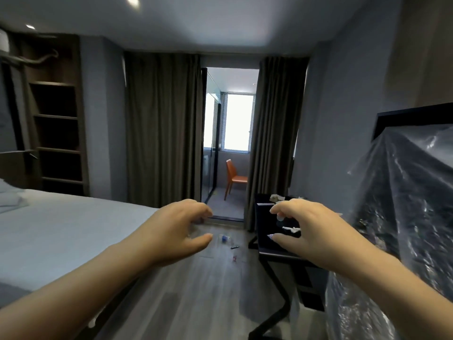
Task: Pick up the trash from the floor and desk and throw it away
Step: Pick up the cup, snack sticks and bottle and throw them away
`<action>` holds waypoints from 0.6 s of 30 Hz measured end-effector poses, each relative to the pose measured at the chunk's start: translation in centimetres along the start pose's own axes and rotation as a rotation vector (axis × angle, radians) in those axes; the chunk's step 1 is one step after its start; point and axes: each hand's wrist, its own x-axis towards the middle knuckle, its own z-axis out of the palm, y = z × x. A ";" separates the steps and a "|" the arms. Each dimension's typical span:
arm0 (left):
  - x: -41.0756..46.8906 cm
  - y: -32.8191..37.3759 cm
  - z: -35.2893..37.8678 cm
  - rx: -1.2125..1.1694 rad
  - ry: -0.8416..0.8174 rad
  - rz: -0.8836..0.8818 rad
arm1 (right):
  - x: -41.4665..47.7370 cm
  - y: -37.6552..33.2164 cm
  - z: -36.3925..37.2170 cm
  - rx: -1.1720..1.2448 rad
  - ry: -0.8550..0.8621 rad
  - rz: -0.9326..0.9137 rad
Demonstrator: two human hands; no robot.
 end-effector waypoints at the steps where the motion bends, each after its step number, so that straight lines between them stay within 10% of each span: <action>1: 0.8 -1.4 0.6 -0.005 -0.004 -0.002 | 1.6 0.2 1.1 0.000 0.002 -0.002; 18: 16.1 -26.9 10.3 -0.049 -0.098 -0.072 | 27.9 2.9 16.8 0.038 -0.119 0.044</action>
